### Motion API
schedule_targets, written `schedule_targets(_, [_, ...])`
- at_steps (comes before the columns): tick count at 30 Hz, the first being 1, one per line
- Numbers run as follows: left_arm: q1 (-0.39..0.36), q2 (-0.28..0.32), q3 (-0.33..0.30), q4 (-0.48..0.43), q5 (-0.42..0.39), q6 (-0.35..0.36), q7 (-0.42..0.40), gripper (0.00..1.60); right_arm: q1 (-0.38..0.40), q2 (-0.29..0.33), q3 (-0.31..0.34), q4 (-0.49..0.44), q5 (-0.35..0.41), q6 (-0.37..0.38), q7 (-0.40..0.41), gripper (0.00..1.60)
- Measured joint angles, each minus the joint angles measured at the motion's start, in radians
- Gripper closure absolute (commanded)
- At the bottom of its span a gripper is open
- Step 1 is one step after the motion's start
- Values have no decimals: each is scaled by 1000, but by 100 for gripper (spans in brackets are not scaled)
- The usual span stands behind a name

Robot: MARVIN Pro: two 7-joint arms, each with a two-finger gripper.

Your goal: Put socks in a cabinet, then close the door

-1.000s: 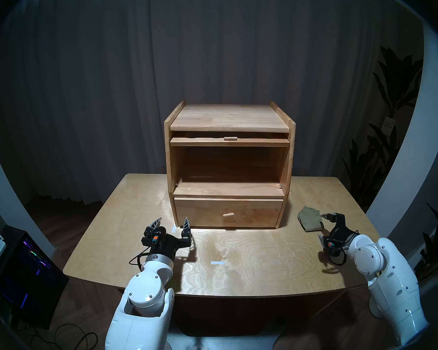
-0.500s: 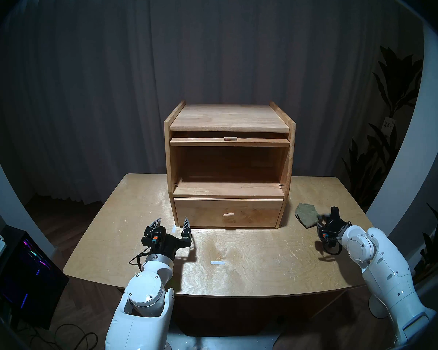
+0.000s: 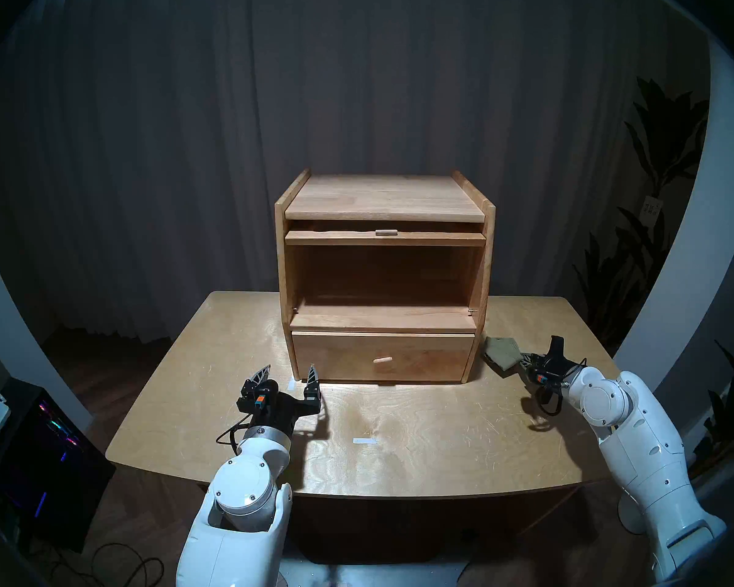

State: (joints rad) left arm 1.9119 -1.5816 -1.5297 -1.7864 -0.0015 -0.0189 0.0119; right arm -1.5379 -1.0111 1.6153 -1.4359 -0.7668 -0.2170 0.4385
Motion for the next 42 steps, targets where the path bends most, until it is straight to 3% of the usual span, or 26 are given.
schedule_targets(16, [-1, 0, 0, 9, 1, 0, 0, 0, 118, -18, 226, -195, 226, -66, -139, 160])
schedule_targets(22, [-1, 0, 0, 13, 1, 0, 0, 0, 149, -45, 258, -264, 324, -99, -168, 160])
schedule_targets(31, [-2, -1, 0, 17, 1, 0, 0, 0, 156, -113, 241, -381, 479, -146, -190, 160])
schedule_targets(42, [-2, -1, 1, 21, 2, 0, 0, 0, 87, -237, 87, -535, 683, -179, -193, 160])
